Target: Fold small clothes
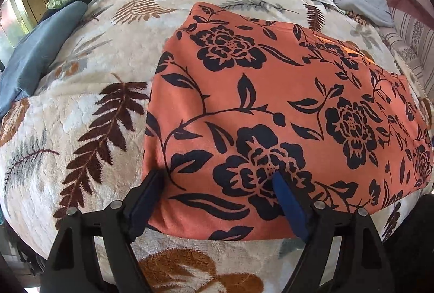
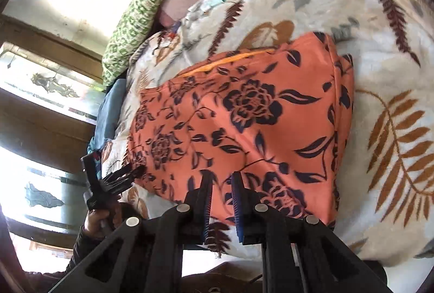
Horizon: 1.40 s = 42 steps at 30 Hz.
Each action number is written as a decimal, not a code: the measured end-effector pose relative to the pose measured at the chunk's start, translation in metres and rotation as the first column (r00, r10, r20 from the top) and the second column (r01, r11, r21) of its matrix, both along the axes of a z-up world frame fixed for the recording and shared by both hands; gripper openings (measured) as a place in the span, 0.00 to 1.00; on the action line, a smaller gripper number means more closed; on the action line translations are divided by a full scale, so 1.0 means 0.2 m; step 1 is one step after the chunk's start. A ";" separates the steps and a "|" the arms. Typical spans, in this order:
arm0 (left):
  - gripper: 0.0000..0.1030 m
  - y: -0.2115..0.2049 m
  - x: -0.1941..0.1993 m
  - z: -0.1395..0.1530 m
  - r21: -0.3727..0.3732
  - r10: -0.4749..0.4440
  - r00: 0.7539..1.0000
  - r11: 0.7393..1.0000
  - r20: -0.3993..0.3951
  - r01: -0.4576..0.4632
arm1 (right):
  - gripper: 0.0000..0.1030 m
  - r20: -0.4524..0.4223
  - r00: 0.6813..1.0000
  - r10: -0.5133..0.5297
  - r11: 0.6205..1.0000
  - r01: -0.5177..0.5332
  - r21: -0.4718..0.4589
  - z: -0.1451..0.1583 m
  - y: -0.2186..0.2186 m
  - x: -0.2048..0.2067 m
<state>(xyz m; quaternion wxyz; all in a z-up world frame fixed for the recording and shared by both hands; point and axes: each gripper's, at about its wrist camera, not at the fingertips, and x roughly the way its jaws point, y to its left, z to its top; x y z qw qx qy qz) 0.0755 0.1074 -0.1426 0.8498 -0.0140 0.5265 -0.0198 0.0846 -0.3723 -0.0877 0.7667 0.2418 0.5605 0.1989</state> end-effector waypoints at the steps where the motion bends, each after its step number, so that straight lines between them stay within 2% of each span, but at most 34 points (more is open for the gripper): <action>1: 0.81 0.01 -0.01 0.00 -0.005 -0.008 1.000 1.000 0.002 0.008 | 0.15 -0.093 0.989 -0.113 0.993 0.109 -0.043 -0.16 -0.11 0.04; 2: 0.81 0.02 -0.02 0.01 -0.007 -0.016 1.000 1.000 0.004 0.017 | 0.00 -0.211 0.943 -0.258 0.965 0.264 -0.002 -0.31 -0.26 0.04; 3: 0.81 0.02 -0.02 0.01 -0.007 -0.022 1.000 1.000 0.002 0.022 | 0.00 -0.266 0.908 -0.324 0.919 0.369 0.138 -0.38 -0.36 0.00; 4: 0.81 0.03 -0.03 0.01 -0.011 -0.025 1.000 1.000 0.004 0.025 | 0.06 -0.224 0.921 -0.318 0.925 0.354 0.141 -0.33 -0.37 -0.02; 6: 0.81 0.02 -0.05 0.04 -0.025 -0.018 1.000 1.000 0.008 0.018 | 0.08 -0.108 0.962 -0.251 0.967 0.255 0.023 -0.17 -0.28 -0.02; 7: 0.81 0.03 -0.05 0.06 -0.048 -0.007 1.000 0.999 0.011 0.008 | 0.08 -0.083 0.971 -0.224 0.974 0.225 0.011 -0.11 -0.23 -0.01; 9: 0.81 0.04 -0.08 0.14 -0.129 0.008 0.999 0.992 0.050 -0.002 | 0.08 0.003 0.988 -0.157 0.988 0.157 0.011 0.03 -0.14 0.04; 11: 0.81 0.04 -0.09 0.22 -0.188 0.016 0.993 0.982 0.114 0.006 | 0.12 0.058 0.995 -0.078 0.995 0.074 0.068 0.09 -0.04 0.12; 13: 0.81 0.04 -0.08 0.25 -0.177 0.016 0.988 0.984 0.152 0.012 | 0.20 0.055 0.998 -0.033 0.994 0.026 0.109 0.04 0.02 0.19; 14: 0.81 0.05 -0.05 0.22 -0.148 0.027 0.991 0.989 0.133 -0.007 | 0.24 0.024 0.999 -0.037 0.997 0.035 0.071 -0.03 0.01 0.24; 15: 0.81 0.07 -0.01 0.16 -0.115 0.053 0.995 0.992 0.081 -0.044 | 0.24 -0.038 0.995 -0.092 0.996 0.091 -0.025 -0.14 -0.02 0.28; 16: 0.81 0.10 0.03 0.05 -0.074 0.092 0.996 0.993 -0.004 -0.092 | 0.10 -0.115 0.976 -0.186 0.981 0.178 -0.074 -0.25 -0.08 0.28; 17: 0.83 0.14 0.05 -0.03 -0.038 0.133 0.989 0.990 -0.072 -0.136 | 0.09 -0.165 0.950 -0.267 0.961 0.276 0.036 -0.31 -0.16 0.26; 18: 0.84 0.18 0.03 -0.04 -0.092 0.148 0.988 0.984 -0.038 -0.151 | 0.10 -0.174 0.936 -0.304 0.942 0.323 0.091 -0.29 -0.20 0.24; 19: 0.84 0.19 0.01 -0.01 -0.111 0.164 0.986 0.980 -0.020 -0.166 | 0.12 -0.130 0.943 -0.307 0.948 0.316 0.048 -0.22 -0.18 0.23; 20: 0.84 0.19 0.00 0.01 -0.108 0.180 0.983 0.978 -0.020 -0.181 | 0.14 -0.072 0.954 -0.291 0.957 0.289 -0.038 -0.14 -0.13 0.23; 21: 0.84 0.18 0.00 0.03 -0.114 0.178 0.984 0.977 -0.007 -0.178 | 0.15 -0.039 0.965 -0.258 0.963 0.254 -0.085 -0.07 -0.08 0.23; 22: 0.84 0.17 -0.01 0.06 -0.126 0.167 0.986 0.979 0.021 -0.163 | 0.15 -0.023 0.977 -0.210 0.975 0.208 -0.073 -0.02 -0.02 0.25; 24: 0.84 0.14 -0.03 0.12 -0.134 0.145 0.986 0.982 0.086 -0.133 | 0.20 -0.012 0.996 -0.083 0.996 0.083 0.018 0.05 0.13 0.31; 26: 0.84 0.12 -0.01 0.11 -0.100 0.123 0.988 0.988 0.090 -0.114 | 0.42 -0.012 0.999 0.051 0.996 -0.050 0.080 0.04 0.32 0.36; 27: 0.84 0.12 0.02 0.05 -0.057 0.127 0.991 0.991 0.044 -0.124 | 0.52 -0.039 0.994 0.102 0.991 -0.097 0.094 0.00 0.40 0.39; 28: 0.86 0.14 0.05 -0.03 -0.023 0.147 0.989 0.989 -0.024 -0.148 | 0.57 -0.074 0.988 0.136 0.988 -0.130 0.078 -0.06 0.47 0.43; 30: 0.88 0.18 0.04 -0.04 -0.082 0.172 0.985 0.982 0.006 -0.171 | 0.44 -0.135 0.987 0.083 0.991 -0.096 -0.089 -0.17 0.49 0.52; 31: 0.88 0.17 0.04 -0.02 -0.080 0.169 0.986 0.982 0.002 -0.169 | 0.40 -0.148 0.988 0.031 0.993 -0.048 -0.110 -0.16 0.48 0.53; 32: 0.88 0.17 0.04 -0.01 -0.085 0.169 0.986 0.982 0.009 -0.167 | 0.41 -0.100 0.994 0.033 0.991 -0.045 -0.125 -0.09 0.50 0.54; 33: 0.88 0.17 0.05 -0.02 -0.091 0.169 0.985 0.982 0.020 -0.166 | 0.41 -0.028 0.996 0.083 0.985 -0.086 -0.148 0.00 0.56 0.54; 35: 0.89 0.16 0.07 -0.04 -0.085 0.157 0.987 0.984 0.026 -0.154 | 0.42 0.025 0.983 0.183 0.965 -0.175 -0.195 0.11 0.70 0.58; 37: 0.90 0.15 0.06 -0.04 -0.071 0.151 0.987 0.986 0.048 -0.148 | 0.42 0.078 0.953 0.293 0.921 -0.260 -0.290 0.17 0.87 0.63; 40: 0.90 0.16 0.06 -0.05 -0.088 0.143 0.988 0.987 0.061 -0.137 | 0.42 0.070 0.902 0.426 0.818 -0.351 -0.455 0.08 1.03 0.76; 42: 0.90 0.18 0.02 -0.04 -0.095 0.137 0.988 0.987 0.074 -0.129 | 0.42 0.059 0.887 0.457 0.776 -0.366 -0.513 0.00 1.02 0.81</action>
